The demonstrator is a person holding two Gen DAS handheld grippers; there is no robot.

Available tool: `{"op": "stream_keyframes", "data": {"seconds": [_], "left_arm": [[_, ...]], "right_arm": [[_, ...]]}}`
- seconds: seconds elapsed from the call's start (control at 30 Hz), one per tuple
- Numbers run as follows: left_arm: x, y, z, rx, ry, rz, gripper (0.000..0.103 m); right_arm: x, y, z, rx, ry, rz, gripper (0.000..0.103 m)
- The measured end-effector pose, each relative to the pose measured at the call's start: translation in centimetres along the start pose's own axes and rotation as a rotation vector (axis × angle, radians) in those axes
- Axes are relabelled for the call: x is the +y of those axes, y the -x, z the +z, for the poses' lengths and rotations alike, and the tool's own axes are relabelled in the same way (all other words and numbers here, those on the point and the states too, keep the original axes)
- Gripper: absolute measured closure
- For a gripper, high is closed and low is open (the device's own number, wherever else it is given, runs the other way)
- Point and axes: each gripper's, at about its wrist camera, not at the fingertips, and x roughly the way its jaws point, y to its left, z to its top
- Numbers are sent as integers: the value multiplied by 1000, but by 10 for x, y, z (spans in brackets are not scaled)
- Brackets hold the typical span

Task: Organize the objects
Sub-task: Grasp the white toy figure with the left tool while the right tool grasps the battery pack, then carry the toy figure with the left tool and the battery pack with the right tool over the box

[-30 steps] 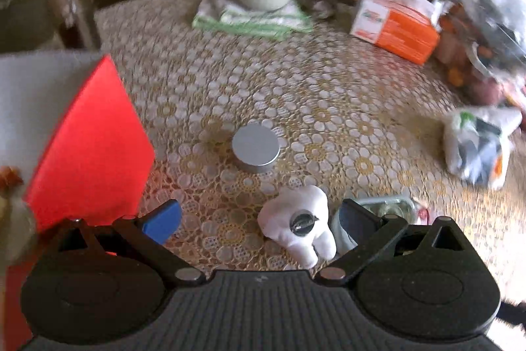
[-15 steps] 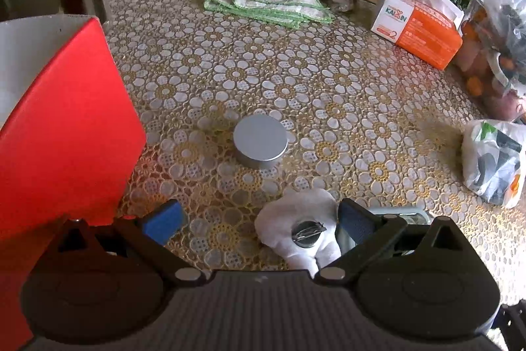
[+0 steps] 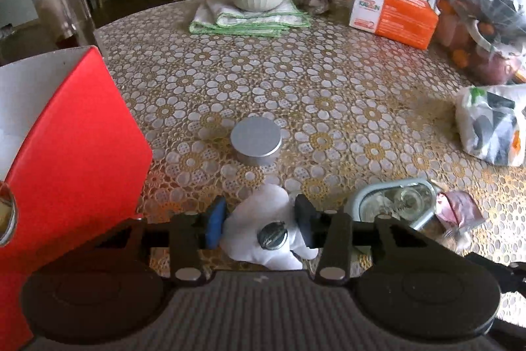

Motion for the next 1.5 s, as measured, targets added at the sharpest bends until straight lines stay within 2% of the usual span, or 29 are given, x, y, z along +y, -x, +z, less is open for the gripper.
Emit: {"op": "stream_keyframes", "data": {"seconds": [0.23, 0.47, 0.8, 1.3, 1.5], "left_arm": [[3, 13, -12, 10, -15, -55, 64], [5, 41, -36, 29, -54, -117, 65], [17, 102, -63, 19, -97, -202, 65], [70, 175, -71, -58, -136, -268, 65], [103, 192, -70, -97, -124, -254, 65]], "right_arm": [[5, 14, -8, 1, -3, 15, 83], [6, 43, -19, 7, -71, 90, 83], [22, 98, -26, -32, -89, 133, 83], [82, 155, -15, -108, -26, 156, 83], [113, 160, -1, -123, 12, 179, 83]]}}
